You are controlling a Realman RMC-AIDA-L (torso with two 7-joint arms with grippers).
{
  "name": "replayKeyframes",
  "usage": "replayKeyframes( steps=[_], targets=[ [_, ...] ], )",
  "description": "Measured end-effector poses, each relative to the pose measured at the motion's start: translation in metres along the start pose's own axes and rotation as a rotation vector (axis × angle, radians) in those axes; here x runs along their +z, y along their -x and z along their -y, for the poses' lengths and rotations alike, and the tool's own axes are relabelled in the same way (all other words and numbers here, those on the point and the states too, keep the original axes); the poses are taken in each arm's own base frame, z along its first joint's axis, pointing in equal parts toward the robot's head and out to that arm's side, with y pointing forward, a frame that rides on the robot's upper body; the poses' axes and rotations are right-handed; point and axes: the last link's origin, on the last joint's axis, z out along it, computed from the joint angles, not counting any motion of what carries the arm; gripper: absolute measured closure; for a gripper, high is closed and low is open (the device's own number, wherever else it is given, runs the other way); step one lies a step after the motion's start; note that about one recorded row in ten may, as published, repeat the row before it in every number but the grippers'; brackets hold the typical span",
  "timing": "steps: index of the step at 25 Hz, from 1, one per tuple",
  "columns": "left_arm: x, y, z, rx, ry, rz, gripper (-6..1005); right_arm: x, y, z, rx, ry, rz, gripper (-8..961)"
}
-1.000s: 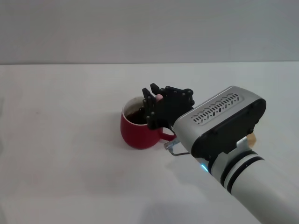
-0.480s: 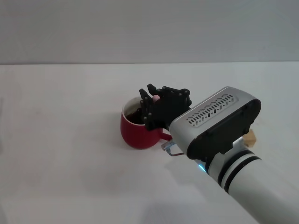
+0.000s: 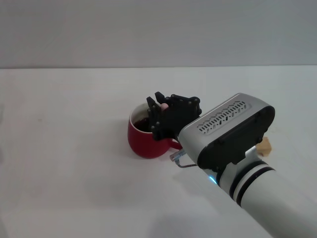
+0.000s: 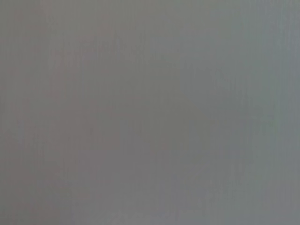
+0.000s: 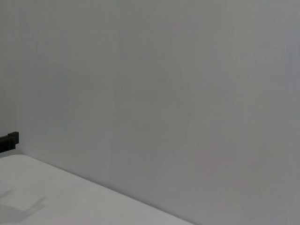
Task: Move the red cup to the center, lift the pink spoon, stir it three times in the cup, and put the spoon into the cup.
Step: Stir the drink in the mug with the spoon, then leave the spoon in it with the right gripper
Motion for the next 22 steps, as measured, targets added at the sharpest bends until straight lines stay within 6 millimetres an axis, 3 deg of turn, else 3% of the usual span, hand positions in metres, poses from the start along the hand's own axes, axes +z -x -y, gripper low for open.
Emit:
replayKeyframes(
  steps=[22],
  targets=[
    [-0.0003, 0.0003, 0.0013, -0.002, -0.005, 0.001, 155, 0.0049, -0.0057, -0.0043, 0.042, 0.034, -0.036, 821]
  ],
)
